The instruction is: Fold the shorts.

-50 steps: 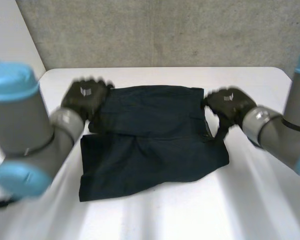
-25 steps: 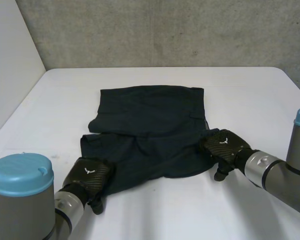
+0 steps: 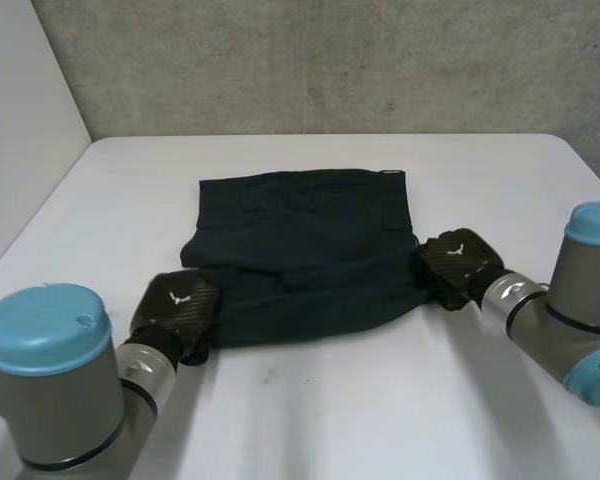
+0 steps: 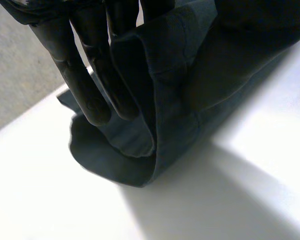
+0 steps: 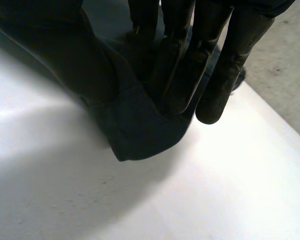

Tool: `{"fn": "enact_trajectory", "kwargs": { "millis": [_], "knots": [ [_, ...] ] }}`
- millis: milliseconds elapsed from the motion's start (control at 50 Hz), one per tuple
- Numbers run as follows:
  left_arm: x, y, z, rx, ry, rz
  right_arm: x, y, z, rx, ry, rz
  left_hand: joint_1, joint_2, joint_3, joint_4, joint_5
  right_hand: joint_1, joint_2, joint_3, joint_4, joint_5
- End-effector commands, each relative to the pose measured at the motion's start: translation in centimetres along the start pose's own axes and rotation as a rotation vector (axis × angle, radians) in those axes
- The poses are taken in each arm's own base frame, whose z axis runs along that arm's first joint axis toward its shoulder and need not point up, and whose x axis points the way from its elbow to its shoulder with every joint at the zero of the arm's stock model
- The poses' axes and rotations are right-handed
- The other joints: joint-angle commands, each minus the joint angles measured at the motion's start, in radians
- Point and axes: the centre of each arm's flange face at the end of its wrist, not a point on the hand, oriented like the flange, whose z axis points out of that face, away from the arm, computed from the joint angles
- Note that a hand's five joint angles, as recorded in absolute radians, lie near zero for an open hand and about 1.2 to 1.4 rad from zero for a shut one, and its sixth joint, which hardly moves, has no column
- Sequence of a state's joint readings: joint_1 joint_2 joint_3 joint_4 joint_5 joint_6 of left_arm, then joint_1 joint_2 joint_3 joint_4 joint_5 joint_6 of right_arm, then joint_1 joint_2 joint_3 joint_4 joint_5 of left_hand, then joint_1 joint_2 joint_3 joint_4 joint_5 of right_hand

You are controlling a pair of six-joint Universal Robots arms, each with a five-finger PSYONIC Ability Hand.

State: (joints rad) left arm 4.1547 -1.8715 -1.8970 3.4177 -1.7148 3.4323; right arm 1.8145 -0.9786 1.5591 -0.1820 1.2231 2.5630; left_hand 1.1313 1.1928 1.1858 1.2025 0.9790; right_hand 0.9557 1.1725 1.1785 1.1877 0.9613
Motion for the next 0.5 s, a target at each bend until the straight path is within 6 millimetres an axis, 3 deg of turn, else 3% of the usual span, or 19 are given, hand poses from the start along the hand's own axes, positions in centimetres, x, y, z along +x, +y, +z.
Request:
{"fn": "enact_trajectory", "kwargs": {
  "millis": [20,100,200,240,300,360,440,500],
  "knots": [
    [-1.3,-1.7,-3.8,-0.054,0.014,0.113,0.9,-3.8,-4.7,-0.067,-0.027,-0.008,0.265,0.203,0.211,0.194,0.243,0.441,0.224,0.218,0.209,0.260],
    [-1.6,-1.1,-6.3,-0.200,0.068,0.197,0.1,-4.5,-7.9,-0.229,-0.161,-0.050,0.265,0.203,0.211,0.194,0.243,0.441,0.224,0.218,0.209,0.260],
    [-1.5,0.1,-9.2,-0.412,0.180,0.252,-1.2,-3.8,-12.2,-0.482,-0.415,-0.152,0.265,0.203,0.211,0.194,0.243,0.441,0.224,0.218,0.209,0.260],
    [-1.5,-0.1,-9.2,-0.409,0.194,0.248,-1.0,-4.0,-12.4,-0.485,-0.428,-0.172,0.265,0.203,0.211,0.194,0.243,0.441,0.224,0.218,0.209,0.260],
    [-1.6,-0.7,-8.3,-0.367,0.189,0.237,-0.4,-4.6,-11.6,-0.429,-0.358,-0.176,0.265,0.203,0.211,0.194,0.243,0.441,0.224,0.218,0.209,0.260],
    [-2.4,-2.1,-5.9,-0.283,0.132,0.211,1.1,-5.6,-10.0,-0.358,-0.261,-0.143,0.265,0.203,0.211,0.194,0.243,0.441,0.224,0.218,0.209,0.260],
    [-3.0,-3.8,-1.7,-0.158,0.061,0.195,2.1,-5.6,-7.3,-0.307,-0.198,-0.088,0.265,0.203,0.211,0.194,0.243,0.441,0.224,0.218,0.209,0.260],
    [-3.6,-6.2,1.6,-0.023,-0.002,0.183,1.5,-6.6,-5.1,-0.239,-0.180,-0.094,0.265,0.203,0.211,0.194,0.243,0.441,0.224,0.218,0.209,0.260]
  ]
}}
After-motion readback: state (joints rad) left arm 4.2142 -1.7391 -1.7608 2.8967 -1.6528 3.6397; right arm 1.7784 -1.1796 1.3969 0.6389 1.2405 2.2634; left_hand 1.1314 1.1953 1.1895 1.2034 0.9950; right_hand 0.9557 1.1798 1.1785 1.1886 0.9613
